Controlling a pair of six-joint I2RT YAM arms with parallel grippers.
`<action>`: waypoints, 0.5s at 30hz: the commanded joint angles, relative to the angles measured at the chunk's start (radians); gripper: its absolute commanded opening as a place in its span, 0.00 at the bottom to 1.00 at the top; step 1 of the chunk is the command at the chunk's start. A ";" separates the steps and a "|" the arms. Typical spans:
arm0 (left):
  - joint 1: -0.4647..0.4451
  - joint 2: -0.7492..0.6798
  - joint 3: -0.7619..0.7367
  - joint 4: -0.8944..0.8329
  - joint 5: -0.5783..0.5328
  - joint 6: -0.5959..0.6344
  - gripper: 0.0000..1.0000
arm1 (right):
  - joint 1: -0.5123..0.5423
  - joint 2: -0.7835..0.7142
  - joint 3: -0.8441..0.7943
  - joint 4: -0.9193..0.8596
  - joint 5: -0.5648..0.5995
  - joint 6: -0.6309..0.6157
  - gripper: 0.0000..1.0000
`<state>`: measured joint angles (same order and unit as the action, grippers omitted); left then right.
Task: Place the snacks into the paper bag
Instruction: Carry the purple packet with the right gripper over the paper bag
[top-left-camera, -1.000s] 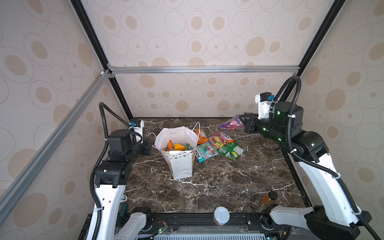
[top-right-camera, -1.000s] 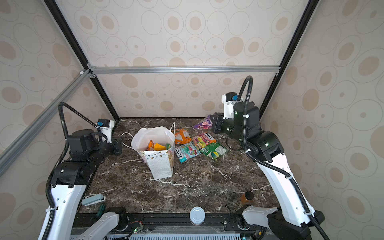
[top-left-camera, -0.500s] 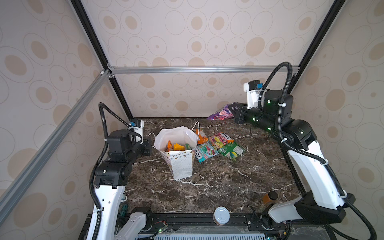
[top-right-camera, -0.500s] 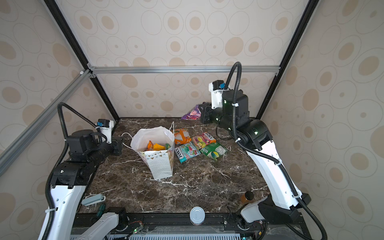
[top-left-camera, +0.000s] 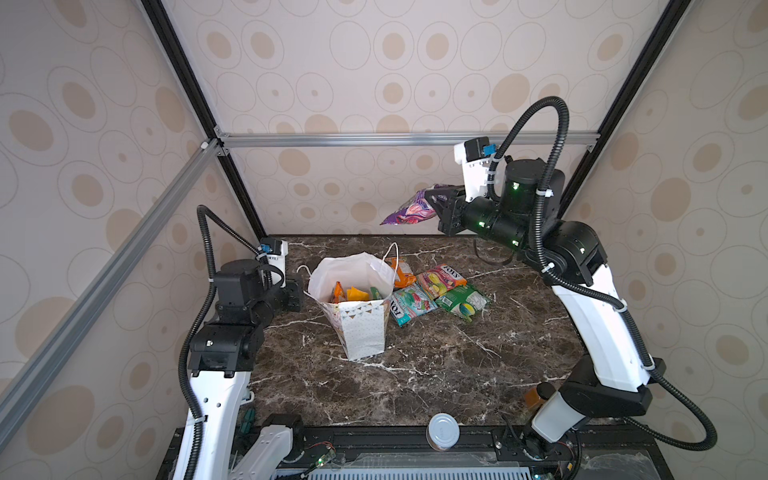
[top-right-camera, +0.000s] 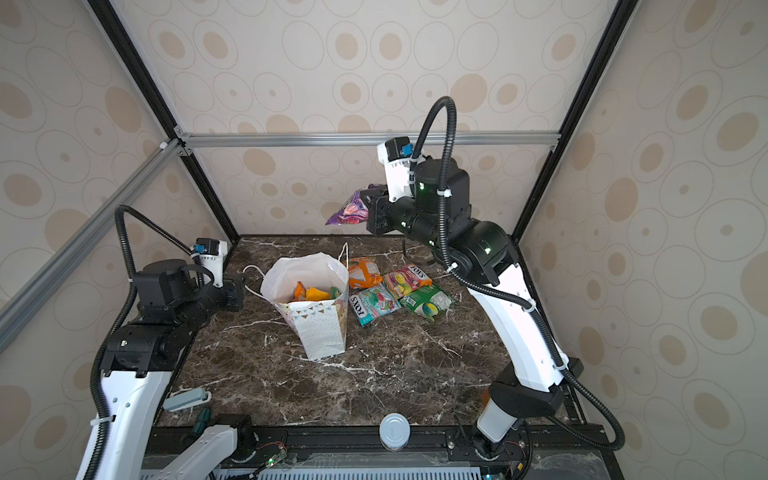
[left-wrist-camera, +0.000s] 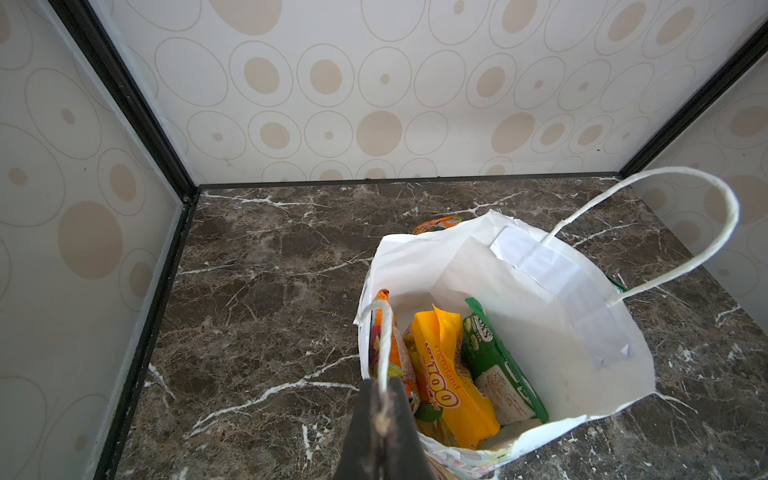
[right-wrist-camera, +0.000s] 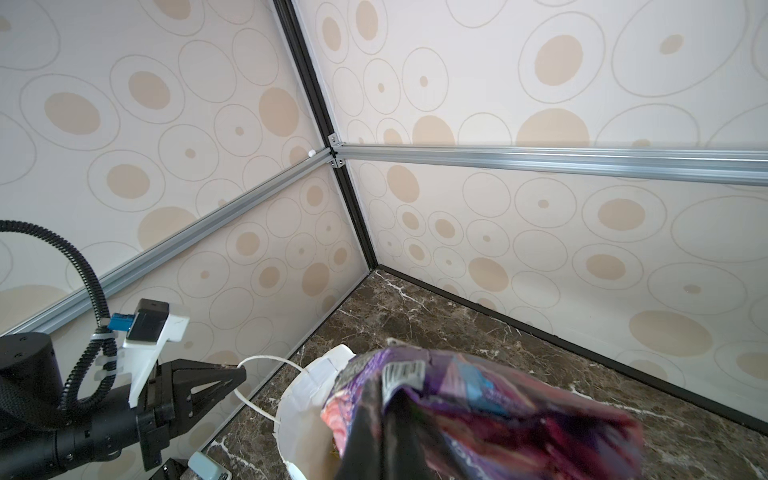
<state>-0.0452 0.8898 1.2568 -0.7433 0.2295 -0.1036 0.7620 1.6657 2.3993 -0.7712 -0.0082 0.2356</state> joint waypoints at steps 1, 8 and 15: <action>-0.003 -0.027 0.011 0.027 -0.005 0.027 0.00 | 0.026 0.032 0.056 0.041 -0.053 -0.046 0.00; -0.002 -0.022 0.023 0.025 -0.010 0.029 0.00 | 0.074 0.124 0.161 -0.009 -0.117 -0.102 0.00; -0.003 -0.024 0.021 0.022 -0.013 0.028 0.00 | 0.102 0.155 0.179 -0.010 -0.129 -0.114 0.00</action>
<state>-0.0452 0.8845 1.2533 -0.7433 0.2291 -0.1036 0.8539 1.8233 2.5366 -0.8124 -0.1181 0.1520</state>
